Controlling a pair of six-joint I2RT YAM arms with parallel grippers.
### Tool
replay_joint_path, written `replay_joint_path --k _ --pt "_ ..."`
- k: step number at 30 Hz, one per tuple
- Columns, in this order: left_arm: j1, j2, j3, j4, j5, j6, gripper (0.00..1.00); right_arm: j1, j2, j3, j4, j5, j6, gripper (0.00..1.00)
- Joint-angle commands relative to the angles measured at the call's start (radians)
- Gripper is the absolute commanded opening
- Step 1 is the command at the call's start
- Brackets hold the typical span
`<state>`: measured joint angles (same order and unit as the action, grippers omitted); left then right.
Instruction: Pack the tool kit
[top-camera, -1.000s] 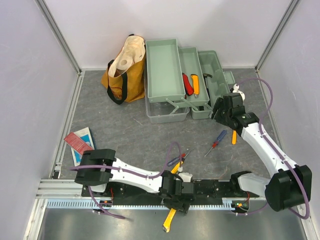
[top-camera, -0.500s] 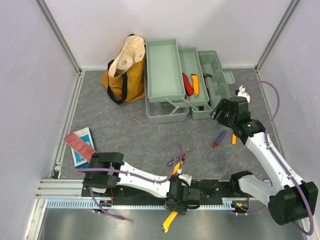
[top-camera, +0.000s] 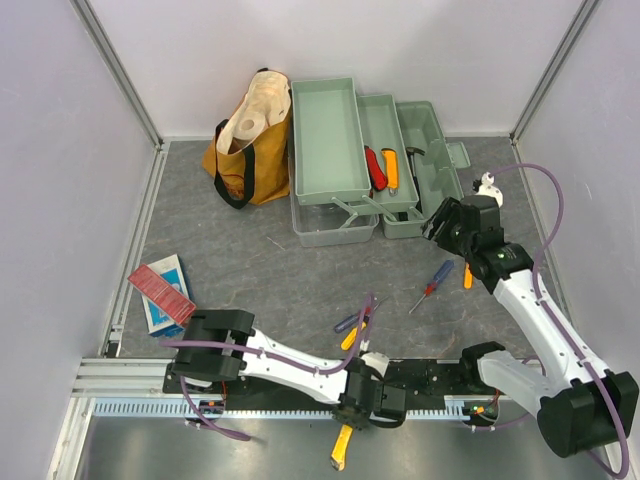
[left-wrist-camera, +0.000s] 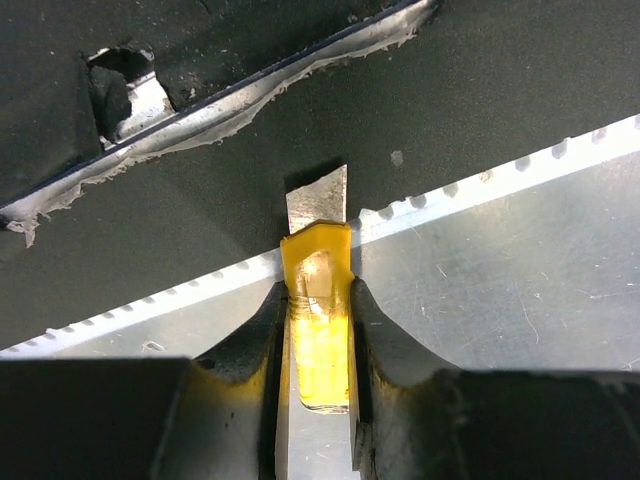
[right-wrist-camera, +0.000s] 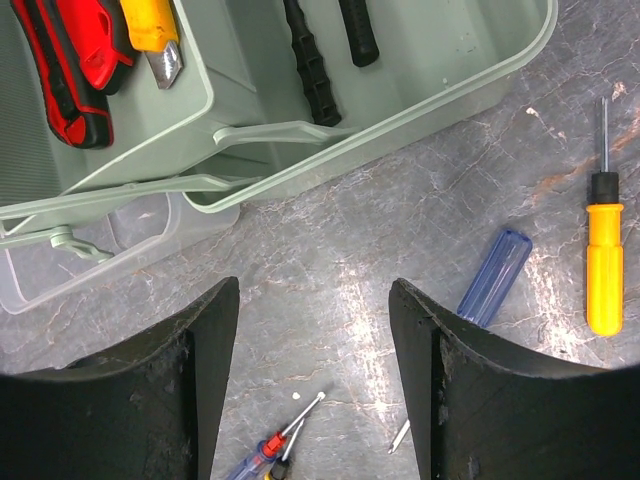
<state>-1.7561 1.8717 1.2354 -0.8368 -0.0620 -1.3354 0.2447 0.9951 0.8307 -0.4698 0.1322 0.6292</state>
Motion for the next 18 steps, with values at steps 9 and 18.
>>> replay_joint_path --k 9,18 --pt "0.151 -0.094 -0.096 -0.021 -0.283 0.111 0.02 -0.001 -0.035 0.01 0.028 0.015 0.013 0.68" --pt "0.424 -0.285 -0.159 0.143 -0.292 0.356 0.02 -0.002 -0.016 0.008 0.034 -0.006 -0.014 0.7"
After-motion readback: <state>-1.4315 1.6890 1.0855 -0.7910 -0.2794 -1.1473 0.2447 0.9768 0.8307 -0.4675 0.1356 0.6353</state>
